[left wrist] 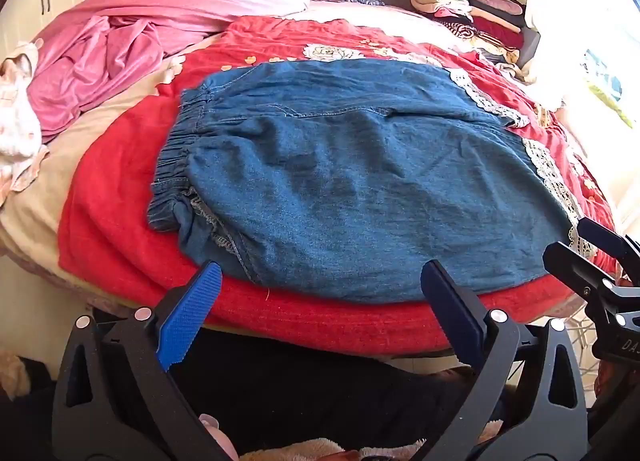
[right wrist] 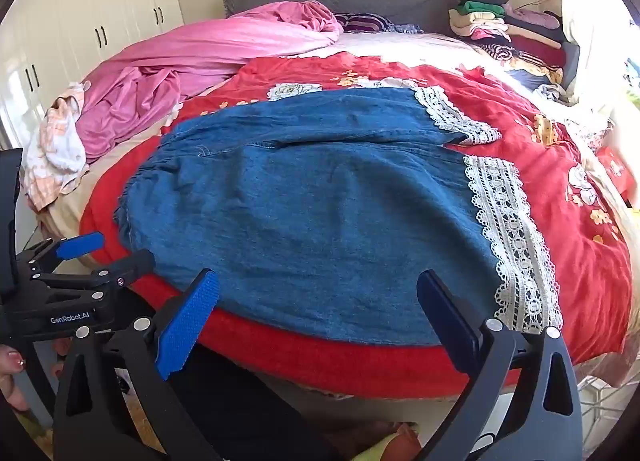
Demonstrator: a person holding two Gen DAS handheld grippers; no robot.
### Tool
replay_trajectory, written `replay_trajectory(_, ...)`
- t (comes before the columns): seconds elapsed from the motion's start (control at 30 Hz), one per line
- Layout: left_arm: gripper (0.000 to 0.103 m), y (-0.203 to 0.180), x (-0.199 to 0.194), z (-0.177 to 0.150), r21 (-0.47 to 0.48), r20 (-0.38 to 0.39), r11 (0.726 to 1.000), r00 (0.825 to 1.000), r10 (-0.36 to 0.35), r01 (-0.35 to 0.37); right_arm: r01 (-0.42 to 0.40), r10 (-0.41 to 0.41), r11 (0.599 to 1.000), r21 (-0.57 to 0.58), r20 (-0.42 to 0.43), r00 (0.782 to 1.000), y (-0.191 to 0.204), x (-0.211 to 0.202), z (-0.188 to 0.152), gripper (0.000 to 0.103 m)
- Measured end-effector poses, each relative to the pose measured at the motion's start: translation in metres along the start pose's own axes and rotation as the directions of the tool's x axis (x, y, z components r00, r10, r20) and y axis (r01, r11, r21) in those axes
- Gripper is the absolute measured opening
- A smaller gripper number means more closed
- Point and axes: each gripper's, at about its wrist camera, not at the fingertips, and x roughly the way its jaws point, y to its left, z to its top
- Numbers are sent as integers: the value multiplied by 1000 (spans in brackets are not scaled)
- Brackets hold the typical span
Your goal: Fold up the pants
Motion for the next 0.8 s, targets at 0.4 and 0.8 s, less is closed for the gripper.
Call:
replay_trajectory(0.4,94,-3,-5,5,-2,9,1000,1000,-2,2,10,-10,1000,-24,-3,1000,6,-2,0,99)
replay_trajectory(0.8,94,-5,-11,8,-4,13,1000,1000,-4,4,13,-13,1000,-25,0,1000,5,-3,0,99)
